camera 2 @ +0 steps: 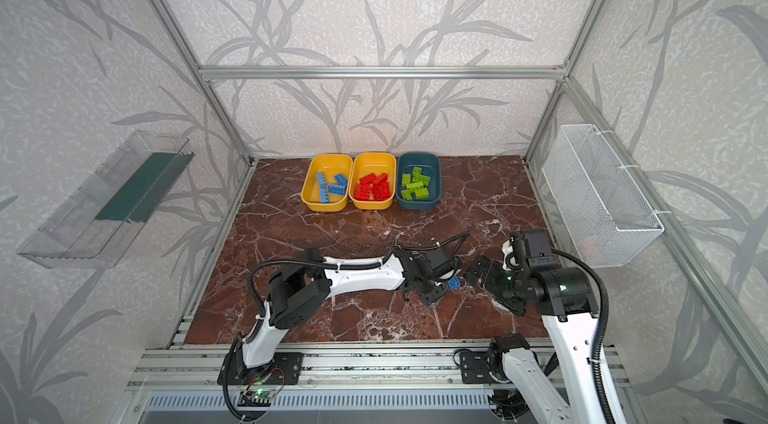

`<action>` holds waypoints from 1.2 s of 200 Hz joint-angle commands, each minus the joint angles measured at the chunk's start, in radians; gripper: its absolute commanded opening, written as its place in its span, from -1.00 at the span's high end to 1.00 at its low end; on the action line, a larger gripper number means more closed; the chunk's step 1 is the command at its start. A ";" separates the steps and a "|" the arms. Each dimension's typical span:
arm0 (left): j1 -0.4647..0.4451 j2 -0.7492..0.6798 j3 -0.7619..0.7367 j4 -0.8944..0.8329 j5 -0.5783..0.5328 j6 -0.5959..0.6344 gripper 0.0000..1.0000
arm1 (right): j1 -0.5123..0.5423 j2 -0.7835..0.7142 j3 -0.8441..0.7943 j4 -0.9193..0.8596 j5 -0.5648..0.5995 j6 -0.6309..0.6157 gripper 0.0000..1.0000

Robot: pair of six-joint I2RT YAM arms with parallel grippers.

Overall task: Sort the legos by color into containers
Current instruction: 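Move the left gripper back to the two blue bricks and grasp one, then carry the blue brick with the left gripper into the first yellow bin and release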

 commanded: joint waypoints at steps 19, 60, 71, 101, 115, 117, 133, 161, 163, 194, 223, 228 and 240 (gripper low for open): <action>0.015 0.003 0.001 -0.028 -0.022 0.012 0.69 | -0.046 0.016 0.017 -0.005 -0.057 -0.046 -0.98; 0.067 -0.100 -0.069 -0.030 -0.065 -0.039 0.70 | -0.051 0.056 0.023 0.056 -0.064 -0.050 -0.98; 0.092 -0.141 -0.094 -0.034 -0.077 -0.052 0.70 | -0.051 0.073 0.023 0.080 -0.065 -0.052 -0.99; 0.182 -0.260 -0.145 -0.057 -0.100 -0.069 0.70 | -0.051 0.134 0.019 0.149 -0.080 -0.060 -0.98; 0.237 -0.310 -0.159 -0.070 -0.104 -0.069 0.70 | -0.051 0.164 0.023 0.183 -0.085 -0.060 -0.98; 0.246 -0.317 -0.161 -0.071 -0.105 -0.068 0.70 | -0.051 0.168 0.024 0.188 -0.087 -0.059 -0.98; 0.324 -0.361 -0.157 -0.087 -0.105 -0.067 0.70 | -0.051 0.199 0.029 0.225 -0.087 -0.053 -0.98; 0.471 -0.384 -0.113 -0.117 -0.124 -0.054 0.70 | -0.047 0.266 0.049 0.291 -0.092 -0.041 -0.98; 0.480 -0.383 -0.108 -0.121 -0.129 -0.052 0.70 | -0.047 0.273 0.051 0.297 -0.092 -0.040 -0.98; 0.636 -0.303 0.030 -0.181 -0.165 -0.036 0.70 | -0.015 0.365 0.102 0.355 -0.064 -0.031 -0.98; 0.763 -0.198 0.180 -0.220 -0.133 -0.044 0.70 | 0.035 0.457 0.171 0.398 -0.035 -0.018 -0.98; 0.785 -0.178 0.211 -0.231 -0.131 -0.046 0.70 | 0.045 0.476 0.188 0.404 -0.027 -0.018 -0.98; 0.830 -0.120 0.296 -0.271 -0.120 -0.054 0.70 | 0.067 0.514 0.226 0.411 -0.009 -0.018 -0.98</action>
